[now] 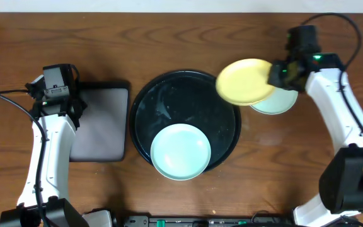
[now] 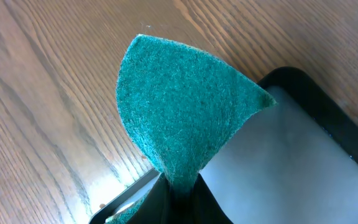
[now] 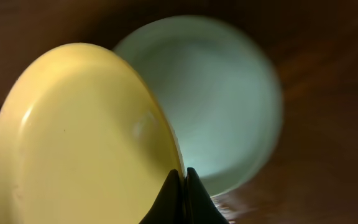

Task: Clean dirty plates on tray and stack at the side
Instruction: 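Carry the yellow plate right and stack it on the cleaned mint plate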

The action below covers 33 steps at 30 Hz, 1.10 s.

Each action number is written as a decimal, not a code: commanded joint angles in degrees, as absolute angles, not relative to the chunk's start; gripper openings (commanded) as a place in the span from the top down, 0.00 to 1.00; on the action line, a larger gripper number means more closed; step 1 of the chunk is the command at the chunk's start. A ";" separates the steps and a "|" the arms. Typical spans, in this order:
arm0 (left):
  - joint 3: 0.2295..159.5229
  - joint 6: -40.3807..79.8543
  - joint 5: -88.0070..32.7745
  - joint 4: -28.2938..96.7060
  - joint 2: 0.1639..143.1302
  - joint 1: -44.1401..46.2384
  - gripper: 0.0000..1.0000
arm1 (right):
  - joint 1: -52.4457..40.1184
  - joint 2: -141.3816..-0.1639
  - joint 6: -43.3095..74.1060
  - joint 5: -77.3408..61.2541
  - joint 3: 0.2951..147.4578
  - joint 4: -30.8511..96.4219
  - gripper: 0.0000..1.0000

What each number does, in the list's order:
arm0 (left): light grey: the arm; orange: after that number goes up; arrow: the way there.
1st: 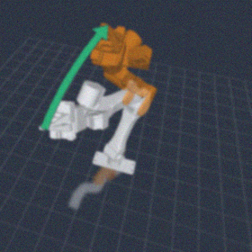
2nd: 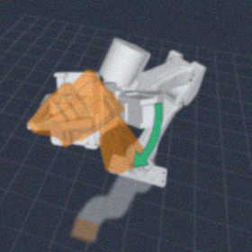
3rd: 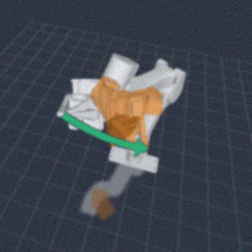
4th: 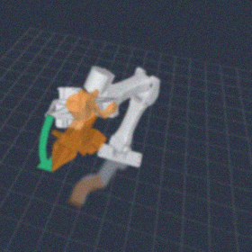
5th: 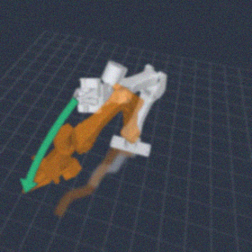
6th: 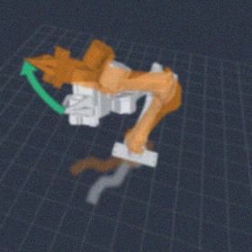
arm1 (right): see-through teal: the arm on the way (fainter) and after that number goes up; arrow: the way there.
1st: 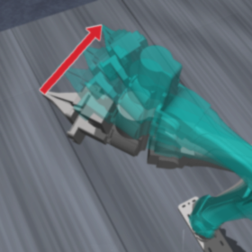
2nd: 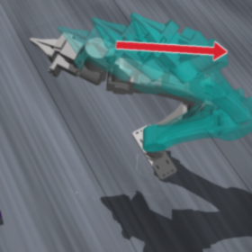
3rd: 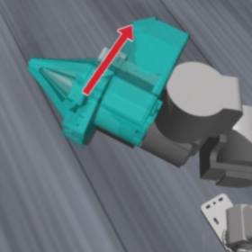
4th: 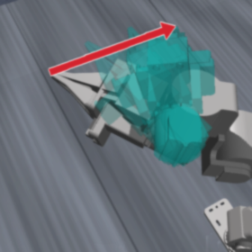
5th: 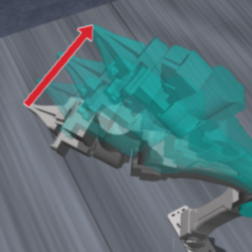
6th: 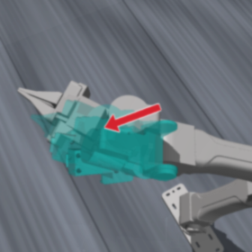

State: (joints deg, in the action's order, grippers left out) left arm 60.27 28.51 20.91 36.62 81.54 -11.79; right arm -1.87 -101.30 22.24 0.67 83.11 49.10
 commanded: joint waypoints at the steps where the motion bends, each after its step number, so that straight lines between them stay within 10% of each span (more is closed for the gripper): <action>1: 59.94 28.82 21.45 36.53 80.38 -11.70 0.92 | 2.76 -100.09 23.14 3.38 81.45 49.21 0.99; 17: 59.94 28.77 20.12 36.53 80.38 -11.70 0.92 | 7.29 -100.09 23.14 2.94 68.20 36.88 0.98; 26: 59.94 28.77 20.12 36.49 80.38 -11.70 0.92 | 6.79 -100.09 23.11 2.92 68.07 36.95 0.43; 33: 59.94 28.80 20.12 36.49 80.38 -11.70 0.92 | 4.05 -100.12 23.11 1.58 67.31 38.98 0.36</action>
